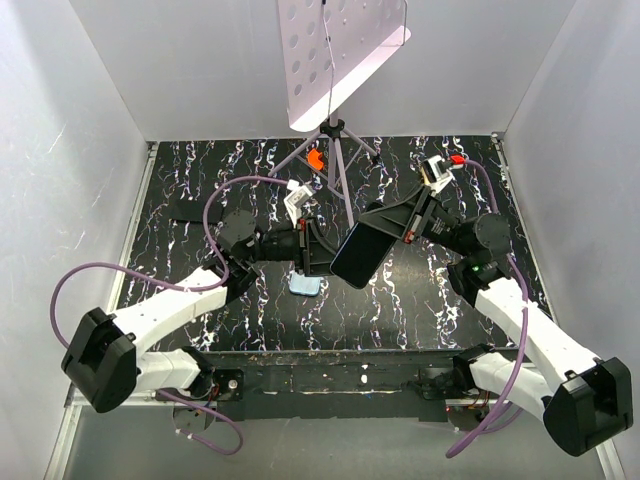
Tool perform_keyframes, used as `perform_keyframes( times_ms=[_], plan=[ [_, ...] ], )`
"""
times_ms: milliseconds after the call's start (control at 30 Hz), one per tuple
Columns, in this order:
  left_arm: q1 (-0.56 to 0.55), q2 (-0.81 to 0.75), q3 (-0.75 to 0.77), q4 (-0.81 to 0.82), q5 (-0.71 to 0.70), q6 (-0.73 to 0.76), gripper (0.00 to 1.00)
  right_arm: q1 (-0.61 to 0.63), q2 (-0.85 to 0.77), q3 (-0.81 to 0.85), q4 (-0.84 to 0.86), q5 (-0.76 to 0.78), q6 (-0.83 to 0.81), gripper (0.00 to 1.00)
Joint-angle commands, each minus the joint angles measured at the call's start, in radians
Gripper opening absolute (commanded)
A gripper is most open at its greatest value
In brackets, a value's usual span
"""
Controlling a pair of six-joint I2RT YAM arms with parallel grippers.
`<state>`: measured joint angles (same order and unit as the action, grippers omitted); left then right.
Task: Take the phone out of the phone case
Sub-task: Remove the phone case from the phone.
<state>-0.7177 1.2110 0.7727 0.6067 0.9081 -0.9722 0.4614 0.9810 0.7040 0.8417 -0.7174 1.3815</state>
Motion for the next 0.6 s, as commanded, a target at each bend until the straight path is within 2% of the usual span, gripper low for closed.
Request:
perform_keyframes(
  times_ms=[0,100,167,233,267,333,367,433,567],
  plan=[
    [-0.025,0.084,-0.053,0.024,-0.215,-0.050,0.19,0.094,-0.053,0.063,0.019,0.110,0.018,0.01],
    [-0.042,0.079,-0.069,0.008,-0.232,0.027,0.11,0.100,-0.077,0.068,-0.062,0.160,0.008,0.01],
    [-0.055,0.053,-0.062,-0.109,-0.300,0.158,0.01,0.103,-0.088,0.061,-0.070,0.205,0.049,0.01],
    [-0.086,0.003,-0.059,-0.246,-0.494,0.358,0.00,0.108,-0.078,0.042,-0.009,0.239,0.143,0.01],
    [-0.095,-0.026,-0.079,-0.257,-0.585,0.447,0.00,0.114,-0.070,0.026,0.035,0.254,0.192,0.01],
    [-0.126,-0.080,-0.140,-0.214,-0.827,0.603,0.00,0.132,-0.062,-0.006,0.104,0.301,0.293,0.01],
    [-0.127,-0.088,-0.170,-0.175,-0.892,0.668,0.00,0.141,-0.059,-0.021,0.121,0.321,0.324,0.01],
    [-0.127,-0.065,-0.155,-0.195,-1.036,0.737,0.00,0.158,-0.062,-0.046,0.134,0.361,0.373,0.01],
    [-0.126,-0.074,-0.141,-0.180,-1.028,0.718,0.00,0.163,-0.065,-0.067,0.160,0.388,0.393,0.01]
  ],
)
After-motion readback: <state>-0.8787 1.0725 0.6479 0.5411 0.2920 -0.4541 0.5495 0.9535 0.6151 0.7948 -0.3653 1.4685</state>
